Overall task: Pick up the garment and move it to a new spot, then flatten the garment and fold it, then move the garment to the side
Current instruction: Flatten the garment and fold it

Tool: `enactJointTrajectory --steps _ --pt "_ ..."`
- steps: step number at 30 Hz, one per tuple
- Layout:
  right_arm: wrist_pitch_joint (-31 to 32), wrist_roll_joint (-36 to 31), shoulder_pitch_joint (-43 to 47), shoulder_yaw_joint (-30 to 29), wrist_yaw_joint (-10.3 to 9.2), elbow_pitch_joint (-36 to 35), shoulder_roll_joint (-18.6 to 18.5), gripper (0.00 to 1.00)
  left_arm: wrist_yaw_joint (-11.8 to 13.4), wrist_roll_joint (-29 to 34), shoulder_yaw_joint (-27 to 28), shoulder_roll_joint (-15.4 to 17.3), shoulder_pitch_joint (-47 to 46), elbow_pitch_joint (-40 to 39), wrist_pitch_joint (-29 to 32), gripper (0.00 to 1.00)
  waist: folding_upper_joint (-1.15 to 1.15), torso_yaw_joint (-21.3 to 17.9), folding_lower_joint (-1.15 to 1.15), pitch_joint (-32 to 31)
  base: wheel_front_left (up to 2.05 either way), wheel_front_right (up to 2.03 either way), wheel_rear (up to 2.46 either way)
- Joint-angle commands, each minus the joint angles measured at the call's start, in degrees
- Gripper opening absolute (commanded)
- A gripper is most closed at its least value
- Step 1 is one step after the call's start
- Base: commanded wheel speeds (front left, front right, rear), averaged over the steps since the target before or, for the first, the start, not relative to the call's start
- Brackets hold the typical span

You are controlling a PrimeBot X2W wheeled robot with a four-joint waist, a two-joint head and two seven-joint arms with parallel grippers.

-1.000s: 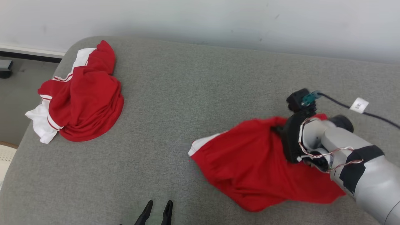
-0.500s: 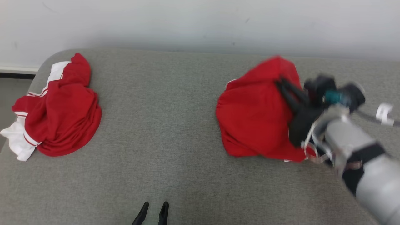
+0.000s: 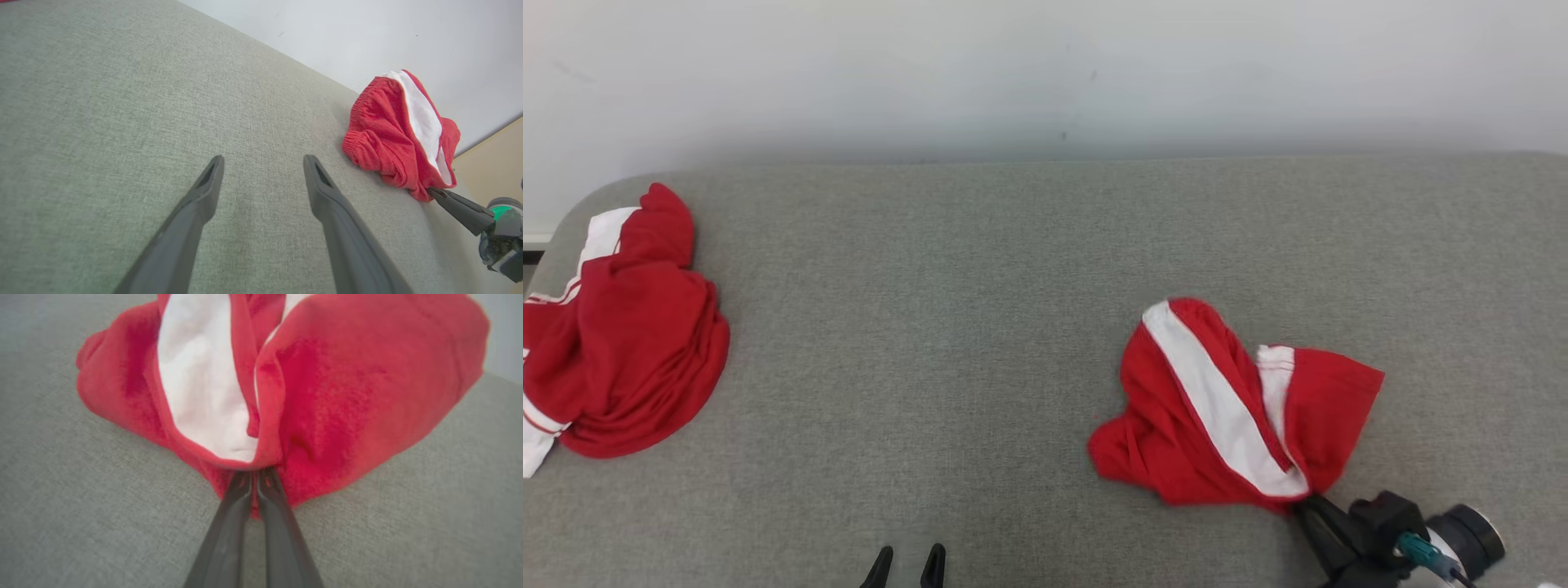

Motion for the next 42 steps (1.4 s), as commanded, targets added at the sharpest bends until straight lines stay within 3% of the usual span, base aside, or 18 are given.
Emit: enactJointTrajectory --steps 1,2,3,11,14,18,27,42 --pt "-0.09 -0.83 2.41 -2.18 -0.07 -0.37 0.75 0.23 -0.01 0.89 0.1 0.36 0.67 0.04 -0.23 1.0 0.0 -0.98 0.01 -0.56 0.0 0.0 0.0" --pt "-0.1 -1.38 3.82 -3.17 -0.07 -0.77 1.17 0.92 -0.06 0.93 -0.04 0.38 0.7 0.16 -0.23 1.0 0.0 -1.13 0.01 -0.68 0.0 0.0 0.0" --pt "-0.1 -1.93 4.72 -4.06 -0.07 -1.37 1.42 1.0 -0.07 0.86 -0.15 0.33 0.76 0.29 -0.23 1.0 0.0 -1.26 0.01 -0.81 0.0 0.0 0.0" --pt "2.24 -2.34 9.39 -10.52 -0.07 -6.48 0.25 1.0 0.19 0.38 -0.35 0.19 1.54 0.75 -0.23 1.0 0.0 -2.19 0.01 -1.92 0.0 0.0 0.0" --pt "3.58 -2.58 10.88 -16.18 -0.07 -8.23 -0.81 1.0 0.32 0.19 -0.16 0.36 1.61 0.75 -0.23 1.0 0.0 -2.68 0.01 -1.96 0.0 0.0 0.0" --pt "3.14 -1.05 10.3 -19.65 -0.07 -9.12 0.69 1.0 0.32 0.09 0.1 0.32 1.76 0.91 -0.23 1.0 0.0 -3.37 0.01 -2.21 0.0 0.0 0.0" --pt "1.08 3.08 4.56 -17.82 -0.07 -12.78 2.12 1.0 0.15 1.73 0.53 -0.94 1.52 0.45 -0.23 1.0 0.0 -3.48 0.01 -4.91 0.0 0.0 0.0" --pt "-0.1 0.77 20.89 -25.2 -0.07 -26.99 12.32 1.0 0.27 10.16 7.98 -3.87 6.59 -7.92 -0.23 1.0 0.0 -5.74 0.01 -8.9 0.0 0.0 0.0"
